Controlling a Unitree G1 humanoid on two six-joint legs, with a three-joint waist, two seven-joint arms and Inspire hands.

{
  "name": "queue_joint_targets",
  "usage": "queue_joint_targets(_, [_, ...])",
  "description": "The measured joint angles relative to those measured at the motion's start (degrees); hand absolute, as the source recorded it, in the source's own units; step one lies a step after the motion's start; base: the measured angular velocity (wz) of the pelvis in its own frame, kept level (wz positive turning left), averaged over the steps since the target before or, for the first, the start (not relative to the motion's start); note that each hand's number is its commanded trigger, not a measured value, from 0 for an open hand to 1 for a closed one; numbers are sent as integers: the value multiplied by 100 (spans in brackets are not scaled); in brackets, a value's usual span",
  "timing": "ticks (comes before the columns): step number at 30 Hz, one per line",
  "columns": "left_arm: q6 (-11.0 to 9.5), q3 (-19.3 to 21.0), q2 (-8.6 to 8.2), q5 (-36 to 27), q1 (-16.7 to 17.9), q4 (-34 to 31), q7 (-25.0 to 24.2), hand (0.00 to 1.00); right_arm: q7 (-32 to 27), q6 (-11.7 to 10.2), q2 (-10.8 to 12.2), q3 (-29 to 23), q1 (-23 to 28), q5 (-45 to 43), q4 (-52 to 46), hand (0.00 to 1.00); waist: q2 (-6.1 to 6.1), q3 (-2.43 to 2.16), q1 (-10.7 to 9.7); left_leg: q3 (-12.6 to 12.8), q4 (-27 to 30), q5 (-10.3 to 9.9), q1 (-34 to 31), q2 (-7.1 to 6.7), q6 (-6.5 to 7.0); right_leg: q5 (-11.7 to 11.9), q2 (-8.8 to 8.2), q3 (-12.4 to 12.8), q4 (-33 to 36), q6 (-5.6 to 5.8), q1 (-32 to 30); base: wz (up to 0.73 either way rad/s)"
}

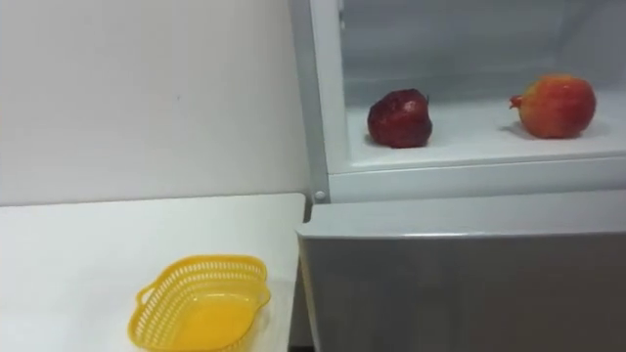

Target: Retrieve from the upper fridge

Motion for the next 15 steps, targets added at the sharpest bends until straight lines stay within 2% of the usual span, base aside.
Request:
queue_joint_targets(2, [122,3,-159,-377,249,628,270,0,-39,3,-3,2,10,91,-59,0,-53,11,28,-6,36,0,-23,-9,0,-1,-7,-40,-13,-1,13,6])
queue_joint_targets(6, [148,5,-417,-712,552,1827,634,0,-66,130,-3,-13,71,46,-259,0,-79,11,156,8,34,0,-14,-19,0,-5,-7,-21,-10,1,13,-6])
queue_joint_targets(8, [178,3,-427,-1192,711,2903,846,0,-63,191,-4,-9,113,69,-335,0,-111,-1,162,-7,34,0,-9,-31,0,-9,-5,-21,-18,8,21,0])
queue_joint_targets(9, [187,4,-428,-1295,718,3215,892,0,-59,214,-2,-11,118,68,-337,0,-106,-3,157,-12,33,0,-5,-34,0,-11,-13,-22,-15,11,26,0])
queue_joint_targets(10, [214,4,-435,-1558,706,3882,986,0,-52,255,4,-16,130,61,-354,0,-116,-4,166,2,26,0,5,-41,0,-20,-46,0,-7,23,28,0])
queue_joint_targets(11, [314,5,-476,-1907,734,4383,1098,0,-42,307,11,-59,142,51,-393,0,-128,-18,165,-1,28,0,4,-51,1,-27,-56,-10,-5,32,27,0])
queue_joint_targets(15, [382,-56,-523,-2596,765,5611,1214,0,5,380,38,-60,165,57,-369,0,-226,-26,153,-7,26,-1,23,-66,1,-37,-68,-6,-15,47,79,7])
